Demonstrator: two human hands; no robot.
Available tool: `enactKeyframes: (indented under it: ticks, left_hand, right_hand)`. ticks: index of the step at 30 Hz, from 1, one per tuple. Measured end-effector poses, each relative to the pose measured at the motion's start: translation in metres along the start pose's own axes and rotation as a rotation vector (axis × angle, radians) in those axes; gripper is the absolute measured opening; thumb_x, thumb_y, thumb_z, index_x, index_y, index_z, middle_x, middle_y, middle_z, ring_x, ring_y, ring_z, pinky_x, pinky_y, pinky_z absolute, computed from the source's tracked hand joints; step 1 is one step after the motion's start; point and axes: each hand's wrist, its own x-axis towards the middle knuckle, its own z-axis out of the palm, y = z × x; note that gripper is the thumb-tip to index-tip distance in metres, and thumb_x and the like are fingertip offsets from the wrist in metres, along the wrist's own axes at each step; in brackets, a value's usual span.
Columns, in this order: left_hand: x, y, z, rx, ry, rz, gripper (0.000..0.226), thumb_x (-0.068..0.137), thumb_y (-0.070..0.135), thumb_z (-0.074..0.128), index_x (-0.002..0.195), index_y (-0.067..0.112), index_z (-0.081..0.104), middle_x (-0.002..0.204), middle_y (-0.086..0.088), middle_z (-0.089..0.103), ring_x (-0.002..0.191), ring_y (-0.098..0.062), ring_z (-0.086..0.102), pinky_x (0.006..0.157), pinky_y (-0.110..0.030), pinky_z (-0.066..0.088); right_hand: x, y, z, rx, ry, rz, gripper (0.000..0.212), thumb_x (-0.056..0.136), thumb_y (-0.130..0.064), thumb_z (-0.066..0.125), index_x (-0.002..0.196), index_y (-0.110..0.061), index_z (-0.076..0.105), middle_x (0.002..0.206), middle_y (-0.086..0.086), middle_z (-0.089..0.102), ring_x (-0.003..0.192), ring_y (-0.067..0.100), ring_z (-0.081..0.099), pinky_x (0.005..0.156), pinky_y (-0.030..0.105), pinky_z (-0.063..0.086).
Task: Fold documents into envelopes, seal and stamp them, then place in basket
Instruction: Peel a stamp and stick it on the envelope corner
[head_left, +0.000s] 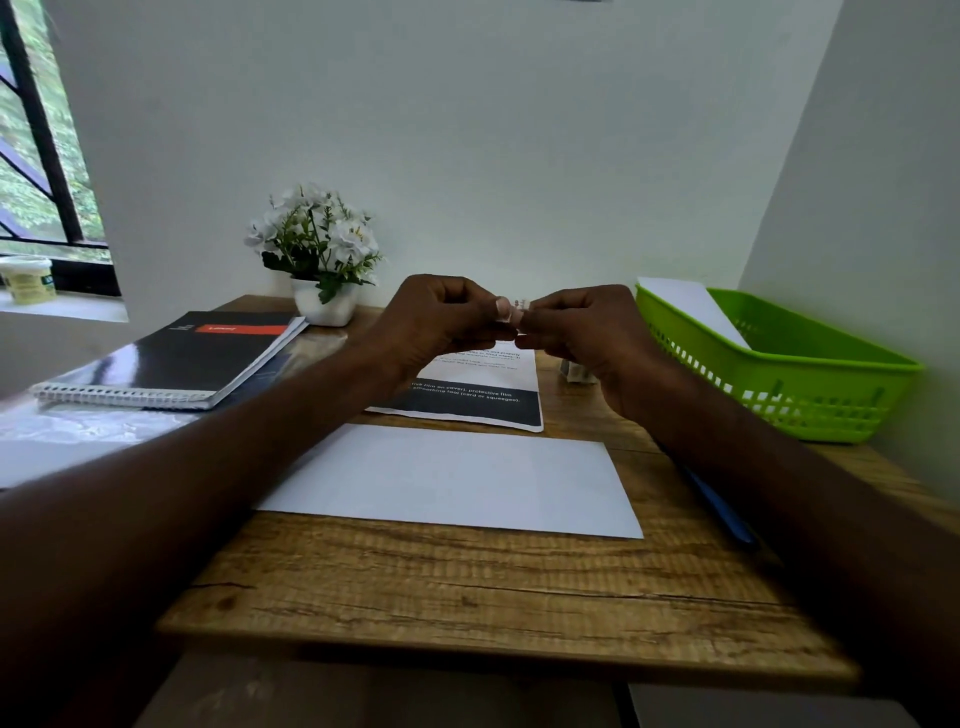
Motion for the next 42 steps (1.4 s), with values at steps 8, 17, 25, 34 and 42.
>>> enactKeyframes:
  ticks: [8, 17, 25, 34, 42]
  left_hand:
    - [0.000, -0.001, 0.003, 0.046, 0.001, 0.013, 0.027, 0.092, 0.014, 0.076, 0.100, -0.011, 0.069, 0.097, -0.028, 0.076, 0.094, -0.033, 0.078, 0.093, -0.044, 0.061]
    - [0.005, -0.007, -0.008, 0.288, 0.049, 0.105, 0.016, 0.091, 0.014, 0.076, 0.094, -0.002, 0.076, 0.083, -0.018, 0.078, 0.083, -0.032, 0.078, 0.090, -0.051, 0.061]
    - [0.001, -0.010, -0.003, 0.463, -0.085, 0.185, 0.007, 0.088, 0.015, 0.079, 0.092, 0.009, 0.079, 0.080, -0.008, 0.079, 0.082, -0.024, 0.078, 0.085, -0.050, 0.061]
    - [0.002, -0.008, 0.005, 0.466, 0.081, 0.201, 0.015, 0.082, 0.021, 0.086, 0.092, 0.012, 0.080, 0.070, -0.004, 0.077, 0.068, -0.021, 0.077, 0.077, -0.036, 0.063]
    - [-0.008, 0.001, 0.010, 0.567, -0.116, 0.226, 0.008, 0.089, 0.023, 0.080, 0.090, 0.015, 0.078, 0.069, -0.001, 0.076, 0.068, -0.013, 0.074, 0.066, -0.018, 0.054]
  right_hand:
    - [0.002, 0.003, 0.002, -0.164, 0.054, -0.011, 0.031, 0.071, -0.034, 0.092, 0.069, -0.007, 0.077, 0.071, 0.010, 0.076, 0.071, 0.023, 0.078, 0.077, 0.046, 0.061]
    - [0.007, 0.004, 0.003, -0.558, 0.177, -0.341, 0.021, 0.091, -0.025, 0.065, 0.109, -0.029, 0.075, 0.087, -0.011, 0.075, 0.082, 0.010, 0.071, 0.082, 0.037, 0.058]
    - [0.006, 0.010, 0.001, -0.614, -0.017, -0.387, 0.019, 0.081, -0.028, 0.084, 0.098, -0.021, 0.081, 0.081, -0.006, 0.077, 0.078, 0.006, 0.071, 0.070, 0.018, 0.049]
    - [0.008, 0.005, 0.000, -0.727, -0.030, -0.385, 0.032, 0.082, 0.000, 0.069, 0.103, -0.021, 0.081, 0.083, -0.003, 0.077, 0.083, 0.013, 0.071, 0.075, 0.027, 0.054]
    - [0.003, -0.008, -0.020, -0.326, -0.007, -0.050, 0.011, 0.088, -0.008, 0.075, 0.099, -0.007, 0.078, 0.091, 0.011, 0.077, 0.070, 0.017, 0.071, 0.059, 0.023, 0.055]
